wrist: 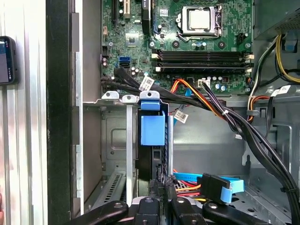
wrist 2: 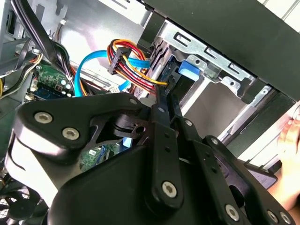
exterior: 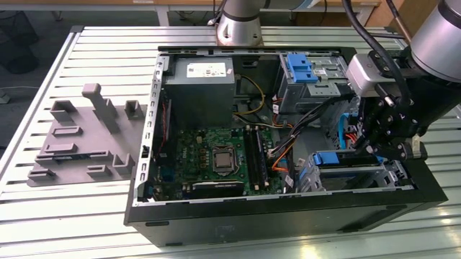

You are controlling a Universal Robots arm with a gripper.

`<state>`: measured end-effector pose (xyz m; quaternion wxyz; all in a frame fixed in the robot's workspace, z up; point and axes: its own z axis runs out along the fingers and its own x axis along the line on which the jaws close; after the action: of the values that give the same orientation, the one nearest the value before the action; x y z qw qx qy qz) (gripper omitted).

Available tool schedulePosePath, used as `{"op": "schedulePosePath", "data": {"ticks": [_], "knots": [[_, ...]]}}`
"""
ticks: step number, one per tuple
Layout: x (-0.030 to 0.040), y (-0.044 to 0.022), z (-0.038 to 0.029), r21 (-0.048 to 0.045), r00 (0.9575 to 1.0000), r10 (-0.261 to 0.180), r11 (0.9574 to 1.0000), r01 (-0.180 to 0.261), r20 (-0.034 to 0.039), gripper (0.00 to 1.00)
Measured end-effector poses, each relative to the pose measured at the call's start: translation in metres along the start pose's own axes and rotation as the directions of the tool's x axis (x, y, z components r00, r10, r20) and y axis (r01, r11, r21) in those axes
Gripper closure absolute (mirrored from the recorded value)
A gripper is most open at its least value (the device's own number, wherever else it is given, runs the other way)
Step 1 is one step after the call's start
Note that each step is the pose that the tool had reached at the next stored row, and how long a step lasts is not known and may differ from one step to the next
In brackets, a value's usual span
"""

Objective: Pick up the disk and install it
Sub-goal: 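Insert the first disk wire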

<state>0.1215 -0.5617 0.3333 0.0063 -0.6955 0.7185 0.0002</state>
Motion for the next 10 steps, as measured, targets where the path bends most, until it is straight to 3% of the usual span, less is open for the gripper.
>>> {"op": "schedulePosePath", "data": {"ticks": [10], "knots": [[0.0000,0.0000,0.0042,-0.0029,1.0000,0.000,1.0000,0.000,-0.0005,0.84]]}}
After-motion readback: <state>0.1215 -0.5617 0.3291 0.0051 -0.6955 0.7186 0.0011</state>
